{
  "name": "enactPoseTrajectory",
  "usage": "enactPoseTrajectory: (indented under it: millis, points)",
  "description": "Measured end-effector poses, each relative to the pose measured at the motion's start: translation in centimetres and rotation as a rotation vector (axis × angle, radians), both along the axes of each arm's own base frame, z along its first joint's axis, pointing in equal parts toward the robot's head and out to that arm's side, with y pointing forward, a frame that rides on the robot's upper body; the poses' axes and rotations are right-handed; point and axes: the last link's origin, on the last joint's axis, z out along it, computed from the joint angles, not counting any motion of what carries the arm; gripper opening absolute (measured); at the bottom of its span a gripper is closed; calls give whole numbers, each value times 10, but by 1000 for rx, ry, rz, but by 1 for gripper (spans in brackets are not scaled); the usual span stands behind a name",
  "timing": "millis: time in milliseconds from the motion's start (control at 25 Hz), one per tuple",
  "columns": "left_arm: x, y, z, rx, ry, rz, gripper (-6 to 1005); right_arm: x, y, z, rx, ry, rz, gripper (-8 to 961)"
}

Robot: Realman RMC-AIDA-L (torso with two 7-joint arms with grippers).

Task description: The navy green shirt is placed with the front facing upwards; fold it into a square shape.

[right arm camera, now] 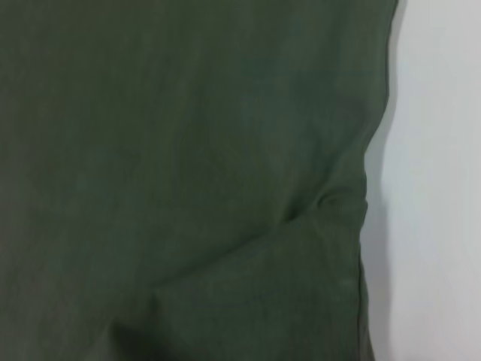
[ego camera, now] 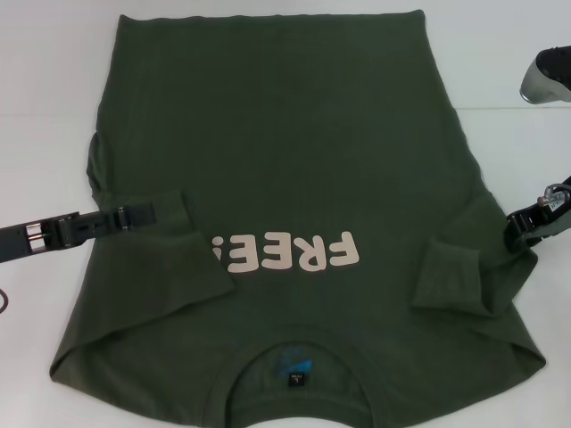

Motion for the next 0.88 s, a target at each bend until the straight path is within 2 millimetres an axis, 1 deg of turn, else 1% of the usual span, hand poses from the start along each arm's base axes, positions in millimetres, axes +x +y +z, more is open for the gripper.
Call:
enactPoseTrajectory:
  millis: [200,520,720,880]
  points:
    - [0,0,0,1,0,-1,889,0,0,0,3,-1,2,279]
    - [0,0,0,4,0,0,888,1,0,0,-1,-1,0,275]
    - [0,1,0,5,0,0,888,1,0,0,-6,-3,5,93]
    - [0,1,0,6,0,1,888,-1,0,1,-5,-3,10,67]
